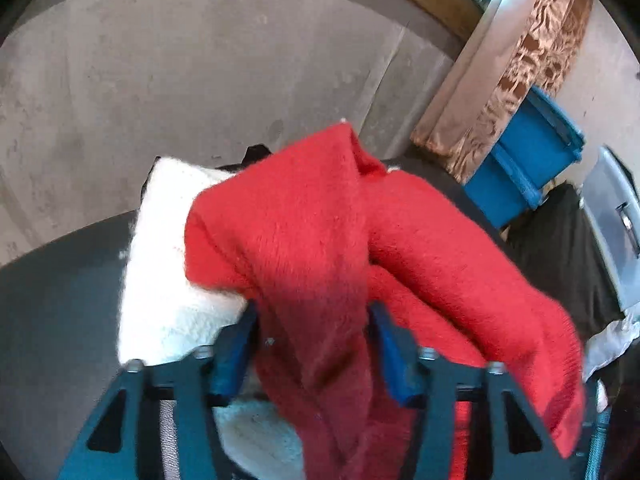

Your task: Fold clothes

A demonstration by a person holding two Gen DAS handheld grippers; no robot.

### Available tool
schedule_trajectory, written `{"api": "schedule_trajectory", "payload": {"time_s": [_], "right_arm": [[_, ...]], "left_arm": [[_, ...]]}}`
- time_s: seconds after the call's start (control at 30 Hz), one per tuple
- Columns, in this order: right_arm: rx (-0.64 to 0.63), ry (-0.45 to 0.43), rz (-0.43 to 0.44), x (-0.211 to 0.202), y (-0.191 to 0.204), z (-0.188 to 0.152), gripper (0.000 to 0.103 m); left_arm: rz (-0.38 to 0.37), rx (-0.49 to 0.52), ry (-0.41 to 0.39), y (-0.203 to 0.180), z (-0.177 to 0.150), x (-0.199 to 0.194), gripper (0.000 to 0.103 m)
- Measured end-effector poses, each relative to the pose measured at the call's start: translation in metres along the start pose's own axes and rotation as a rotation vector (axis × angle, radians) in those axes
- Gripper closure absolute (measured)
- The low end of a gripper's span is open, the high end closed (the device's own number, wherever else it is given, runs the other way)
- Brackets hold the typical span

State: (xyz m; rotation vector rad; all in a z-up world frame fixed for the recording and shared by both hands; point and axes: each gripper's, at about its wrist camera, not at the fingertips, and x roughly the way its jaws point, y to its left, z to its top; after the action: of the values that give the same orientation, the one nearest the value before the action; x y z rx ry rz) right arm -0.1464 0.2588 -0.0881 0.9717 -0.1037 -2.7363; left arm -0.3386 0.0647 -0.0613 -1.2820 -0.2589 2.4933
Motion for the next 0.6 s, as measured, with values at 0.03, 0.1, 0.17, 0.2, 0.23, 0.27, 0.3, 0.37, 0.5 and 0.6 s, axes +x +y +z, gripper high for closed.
{"api": "schedule_trajectory", "payload": {"time_s": [0.03, 0.1, 0.17, 0.2, 0.23, 0.27, 0.3, 0.37, 0.5, 0.6], "right_arm": [[0.057, -0.032, 0.033, -0.003, -0.009, 0.000, 0.004], [0.136, -0.054, 0.078, -0.011, -0.025, 0.003, 0.029], [0.246, -0.073, 0.167, -0.013, -0.050, 0.003, 0.051], [0.315, -0.077, 0.215, -0.013, -0.061, 0.004, 0.064], [0.385, -0.080, 0.262, -0.013, -0.072, 0.004, 0.065], [0.449, -0.085, 0.309, -0.013, -0.081, 0.005, 0.068], [0.495, -0.094, 0.353, -0.013, -0.084, 0.005, 0.070], [0.547, -0.127, 0.433, -0.019, -0.084, 0.009, 0.072], [0.555, -0.206, 0.592, -0.041, -0.057, 0.023, 0.073], [0.504, -0.220, 0.733, -0.059, -0.009, 0.030, 0.073]], "left_arm": [[-0.012, 0.005, -0.017, 0.001, -0.004, -0.007, 0.082], [-0.070, -0.033, -0.067, 0.008, -0.013, -0.028, 0.088], [-0.122, -0.073, -0.109, 0.012, -0.024, -0.050, 0.089], [-0.150, -0.088, -0.127, 0.013, -0.030, -0.060, 0.090], [-0.185, -0.106, -0.152, 0.013, -0.038, -0.076, 0.090], [-0.213, -0.116, -0.175, 0.013, -0.045, -0.091, 0.091], [-0.232, -0.120, -0.198, 0.011, -0.051, -0.107, 0.091], [-0.271, -0.126, -0.243, 0.008, -0.062, -0.138, 0.091], [-0.320, -0.118, -0.331, 0.003, -0.095, -0.213, 0.091], [-0.329, -0.143, -0.388, 0.011, -0.118, -0.260, 0.091]]}}
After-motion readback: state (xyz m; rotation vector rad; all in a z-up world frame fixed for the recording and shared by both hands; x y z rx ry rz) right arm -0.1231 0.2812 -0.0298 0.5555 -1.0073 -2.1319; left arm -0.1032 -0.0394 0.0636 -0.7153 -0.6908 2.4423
